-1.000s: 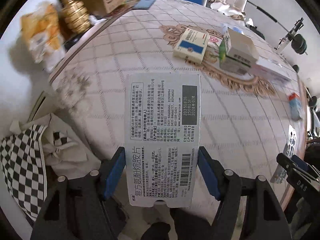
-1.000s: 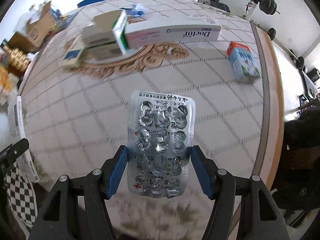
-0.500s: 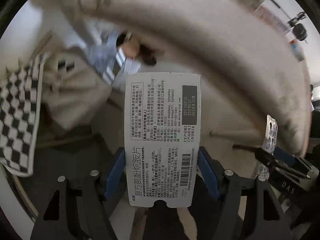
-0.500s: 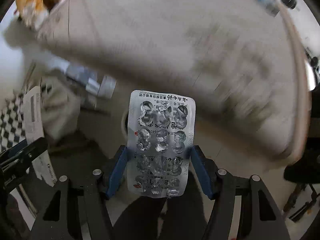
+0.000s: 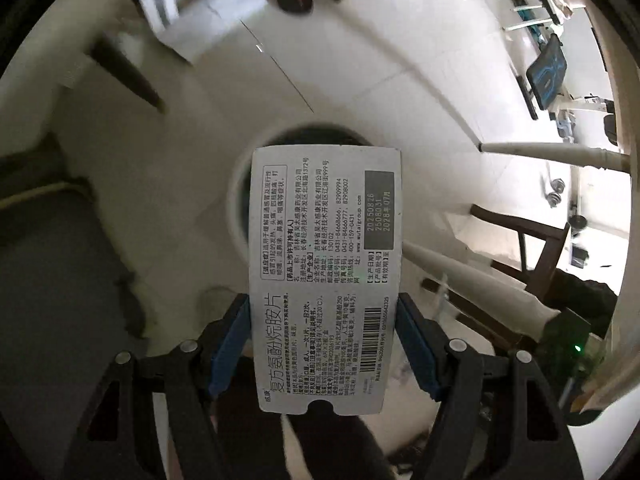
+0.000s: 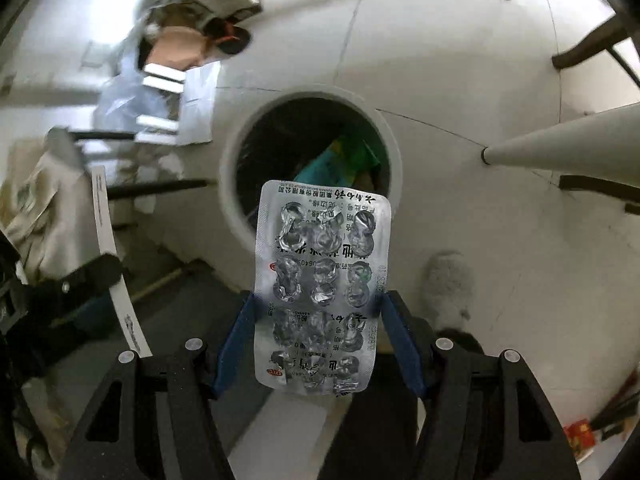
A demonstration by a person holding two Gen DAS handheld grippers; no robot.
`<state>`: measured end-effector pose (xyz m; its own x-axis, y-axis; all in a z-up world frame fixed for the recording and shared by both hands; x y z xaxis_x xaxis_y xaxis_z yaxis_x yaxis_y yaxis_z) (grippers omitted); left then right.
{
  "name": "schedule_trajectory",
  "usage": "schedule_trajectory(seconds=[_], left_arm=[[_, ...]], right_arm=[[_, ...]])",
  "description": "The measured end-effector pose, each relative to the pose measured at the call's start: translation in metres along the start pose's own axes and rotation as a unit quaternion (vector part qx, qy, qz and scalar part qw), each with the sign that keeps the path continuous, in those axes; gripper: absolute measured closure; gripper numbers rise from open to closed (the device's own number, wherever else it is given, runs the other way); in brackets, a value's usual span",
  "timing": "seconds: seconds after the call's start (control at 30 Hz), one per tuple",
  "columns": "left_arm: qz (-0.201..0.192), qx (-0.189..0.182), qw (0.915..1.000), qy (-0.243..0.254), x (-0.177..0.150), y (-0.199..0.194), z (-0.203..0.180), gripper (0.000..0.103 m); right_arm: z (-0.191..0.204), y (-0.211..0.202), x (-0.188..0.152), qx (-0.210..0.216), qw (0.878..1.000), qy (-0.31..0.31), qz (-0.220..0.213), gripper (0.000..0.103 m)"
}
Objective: Collect trash
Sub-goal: 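Carry leaflet and blister pack over the bin and open both tools, then move both tools back up toward the table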
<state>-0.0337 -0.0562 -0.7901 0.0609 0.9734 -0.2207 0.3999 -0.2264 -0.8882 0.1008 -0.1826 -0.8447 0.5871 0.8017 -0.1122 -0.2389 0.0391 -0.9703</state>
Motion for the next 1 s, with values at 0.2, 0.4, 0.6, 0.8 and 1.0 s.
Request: schedule_trajectory(seconds=[0.2, 0.4, 0.6, 0.8, 1.0], left_arm=[[0.032, -0.026, 0.9991, 0.007, 0.024, 0.060, -0.002, 0.033], [0.031, -0.020, 0.9993, 0.009, 0.033, 0.064, 0.014, 0.005], [-0.023, 0.070, 0.9968, 0.032, 0.032, 0.041, 0.037, 0.000], [-0.107, 0.202, 0.9696, 0.087, 0.019, 0.004, 0.052, 0.000], [-0.113, 0.235, 0.9606, 0.097, -0.006, -0.007, 0.049, 0.000]], right_arm=[[-0.012, 0.051, 0.039, -0.009, 1.000, -0.007, -0.013, 0.036], [-0.009, 0.091, 0.063, -0.012, 1.000, -0.020, -0.009, 0.035], [-0.002, 0.087, 0.064, -0.033, 0.997, -0.056, -0.035, 0.000], [0.004, 0.069, 0.059, -0.096, 0.989, -0.100, -0.057, 0.000], [0.002, 0.045, 0.053, -0.137, 0.981, -0.118, -0.068, 0.000]])
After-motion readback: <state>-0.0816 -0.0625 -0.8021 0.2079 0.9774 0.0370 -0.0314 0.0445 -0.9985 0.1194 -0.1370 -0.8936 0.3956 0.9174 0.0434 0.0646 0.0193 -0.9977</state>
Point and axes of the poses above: each gripper's, at about its wrist camera, not at the fingertips, and y roughly the way its jaws point, z to its left, x to its top, the point moved 9 cm from there along y, roughly the way its jaws point, and after that the axes turned 3 degrees about -z, right-handed, at the moved point
